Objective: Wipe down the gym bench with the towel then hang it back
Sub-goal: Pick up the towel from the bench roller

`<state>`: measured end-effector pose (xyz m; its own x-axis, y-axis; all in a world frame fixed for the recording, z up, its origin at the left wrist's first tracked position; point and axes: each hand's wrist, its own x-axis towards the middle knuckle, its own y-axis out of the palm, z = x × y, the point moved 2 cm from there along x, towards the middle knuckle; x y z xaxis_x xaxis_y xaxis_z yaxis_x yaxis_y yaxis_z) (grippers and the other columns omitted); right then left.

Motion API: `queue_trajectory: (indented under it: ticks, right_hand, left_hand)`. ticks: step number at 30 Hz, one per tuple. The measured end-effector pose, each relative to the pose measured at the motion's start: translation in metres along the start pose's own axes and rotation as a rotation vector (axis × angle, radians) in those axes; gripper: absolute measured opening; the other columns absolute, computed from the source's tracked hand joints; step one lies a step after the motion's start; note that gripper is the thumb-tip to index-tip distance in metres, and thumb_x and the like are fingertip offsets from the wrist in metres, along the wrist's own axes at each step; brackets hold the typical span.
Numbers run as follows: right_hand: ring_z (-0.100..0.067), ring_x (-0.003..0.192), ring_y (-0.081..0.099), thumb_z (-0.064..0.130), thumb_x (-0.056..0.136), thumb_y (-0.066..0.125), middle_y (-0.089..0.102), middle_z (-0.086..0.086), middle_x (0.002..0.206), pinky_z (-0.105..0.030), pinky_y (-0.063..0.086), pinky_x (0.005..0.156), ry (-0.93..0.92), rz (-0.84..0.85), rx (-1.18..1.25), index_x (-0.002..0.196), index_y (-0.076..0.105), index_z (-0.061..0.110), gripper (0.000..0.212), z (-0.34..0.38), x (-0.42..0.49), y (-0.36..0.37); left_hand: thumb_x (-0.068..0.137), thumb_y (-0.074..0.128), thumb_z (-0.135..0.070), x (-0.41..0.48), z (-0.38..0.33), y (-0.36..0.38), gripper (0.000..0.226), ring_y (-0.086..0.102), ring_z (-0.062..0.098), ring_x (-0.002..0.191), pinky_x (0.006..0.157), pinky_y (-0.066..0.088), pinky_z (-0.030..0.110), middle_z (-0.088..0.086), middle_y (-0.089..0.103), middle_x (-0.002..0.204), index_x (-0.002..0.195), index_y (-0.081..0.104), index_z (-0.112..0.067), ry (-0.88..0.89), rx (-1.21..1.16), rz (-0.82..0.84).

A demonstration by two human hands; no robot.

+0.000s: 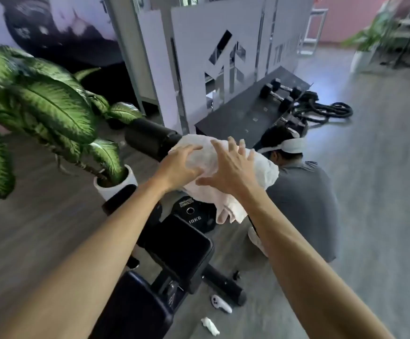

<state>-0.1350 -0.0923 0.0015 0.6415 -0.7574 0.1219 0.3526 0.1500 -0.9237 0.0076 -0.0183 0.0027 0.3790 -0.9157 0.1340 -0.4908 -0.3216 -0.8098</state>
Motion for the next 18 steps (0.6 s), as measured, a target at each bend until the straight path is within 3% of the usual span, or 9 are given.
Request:
queue_trajectory:
  ticks: [3, 6, 10, 14, 16, 18]
  right_hand:
    - [-0.051, 0.153, -0.001, 0.078, 0.056, 0.078, 0.004, -0.023, 0.167, -0.071, 0.006, 0.118, 0.072, 0.079, -0.137, 0.158, 0.013, 0.027, 0.131, -0.004, 0.02, 0.009]
    - [-0.055, 0.151, 0.002, 0.072, 0.054, 0.083, 0.005, -0.026, 0.165, -0.076, 0.009, 0.113, 0.096, 0.152, -0.238, 0.158, 0.008, 0.022, 0.137, -0.004, 0.034, 0.02]
    - [-0.049, 0.135, 0.034, 0.043, 0.074, 0.071, 0.036, -0.019, 0.149, -0.071, 0.027, 0.108, 0.107, 0.123, -0.346, 0.152, 0.022, 0.023, 0.094, 0.0, 0.041, 0.028]
    - [-0.044, 0.13, 0.045, 0.034, 0.087, 0.054, 0.047, -0.015, 0.145, -0.059, 0.036, 0.106, 0.057, 0.07, -0.294, 0.149, 0.036, 0.023, 0.065, -0.003, 0.04, 0.024]
    - [-0.041, 0.12, 0.056, 0.03, 0.084, 0.058, 0.059, -0.014, 0.13, -0.048, 0.044, 0.096, -0.001, 0.024, -0.17, 0.133, 0.054, 0.019, 0.051, -0.003, 0.042, 0.013]
    - [-0.04, 0.109, 0.063, 0.022, 0.083, 0.057, 0.066, -0.013, 0.117, -0.037, 0.042, 0.079, -0.031, -0.015, -0.102, 0.12, 0.064, 0.018, 0.038, 0.0, 0.044, 0.001]
  left_hand:
    - [0.086, 0.079, -0.033, 0.023, 0.011, 0.013, 0.062, 0.051, 0.016, 0.141, 0.118, 0.041, 0.04, -0.005, 0.059, 0.15, 0.144, 0.059, -0.024, -0.002, -0.048, -0.007]
    - [0.078, 0.074, -0.046, 0.032, 0.022, 0.02, 0.057, 0.057, 0.017, 0.132, 0.115, 0.043, 0.043, -0.004, 0.066, 0.138, 0.131, 0.069, -0.025, 0.028, -0.053, -0.107]
    - [0.079, 0.073, -0.052, 0.035, 0.034, 0.026, 0.055, 0.054, 0.024, 0.13, 0.115, 0.041, 0.042, -0.003, 0.062, 0.14, 0.129, 0.069, -0.028, 0.072, 0.001, -0.109]
    - [0.074, 0.06, -0.062, 0.035, 0.036, 0.024, 0.067, 0.05, 0.026, 0.135, 0.116, 0.039, 0.047, -0.004, 0.059, 0.144, 0.132, 0.068, -0.03, 0.078, 0.028, -0.085]
    - [0.069, 0.053, -0.063, 0.031, 0.03, 0.017, 0.076, 0.045, 0.025, 0.142, 0.12, 0.034, 0.046, -0.005, 0.058, 0.148, 0.137, 0.066, -0.03, 0.078, 0.028, -0.07]
    - [0.066, 0.049, -0.064, 0.024, 0.025, 0.01, 0.085, 0.04, 0.024, 0.147, 0.124, 0.026, 0.048, -0.005, 0.056, 0.152, 0.142, 0.062, -0.027, 0.098, 0.033, -0.06]
